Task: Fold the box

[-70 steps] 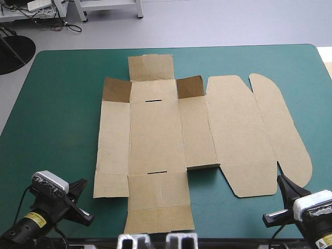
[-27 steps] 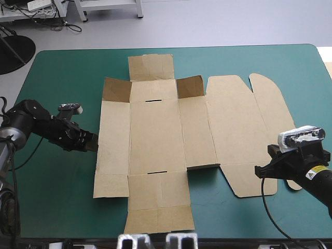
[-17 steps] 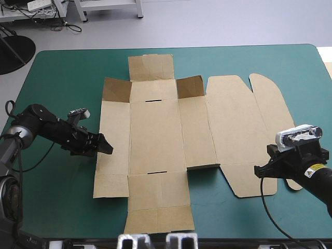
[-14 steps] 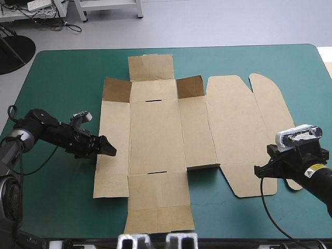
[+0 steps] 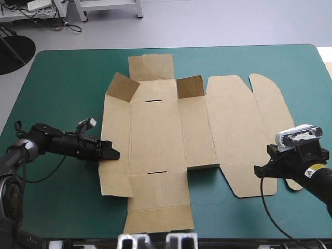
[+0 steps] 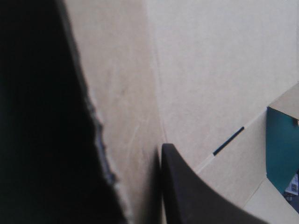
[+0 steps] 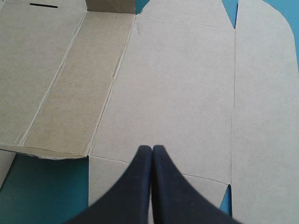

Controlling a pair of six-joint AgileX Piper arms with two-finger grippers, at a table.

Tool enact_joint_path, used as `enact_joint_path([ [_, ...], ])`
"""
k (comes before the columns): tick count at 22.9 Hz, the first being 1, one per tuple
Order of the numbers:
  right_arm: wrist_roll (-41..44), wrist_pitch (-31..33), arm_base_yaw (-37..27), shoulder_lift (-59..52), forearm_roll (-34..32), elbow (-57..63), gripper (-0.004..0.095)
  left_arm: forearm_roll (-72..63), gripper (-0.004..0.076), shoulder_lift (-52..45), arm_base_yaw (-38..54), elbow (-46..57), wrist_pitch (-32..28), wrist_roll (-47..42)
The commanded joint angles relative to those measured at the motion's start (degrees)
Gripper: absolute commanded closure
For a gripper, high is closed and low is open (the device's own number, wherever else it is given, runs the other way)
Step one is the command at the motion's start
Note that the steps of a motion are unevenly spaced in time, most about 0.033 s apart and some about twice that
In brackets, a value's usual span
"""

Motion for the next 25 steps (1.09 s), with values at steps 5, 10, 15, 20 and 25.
enact_joint_path([
  [5,-0.59,-3.28,-0.1,0.2,0.85,-2.06,0.0928,-12.38,0.0731,-1.92,-0.22,-1.66,5.44,11.59],
  [10,-0.59,-3.39,-0.1,0.2,0.73,-2.06,0.0928,-5.59,0.0733,-2.7,-2.19,-14.04,13.66,10.35],
  [15,-0.38,-3.5,-0.1,0.2,0.86,-2.17,0.0928,10.18,0.0733,-5.33,-11.46,-32.36,12.57,7.49],
  [20,-0.38,-3.5,-0.1,0.43,0.86,-3.75,0.0928,27.14,0.0733,-5.33,-20.72,-48.68,11.5,2.94],
  [25,-0.38,-4.75,-0.1,1.8,0.86,-9.0,0.0928,40.04,0.0733,-5.33,-26.61,-52.21,7.53,2.83],
])
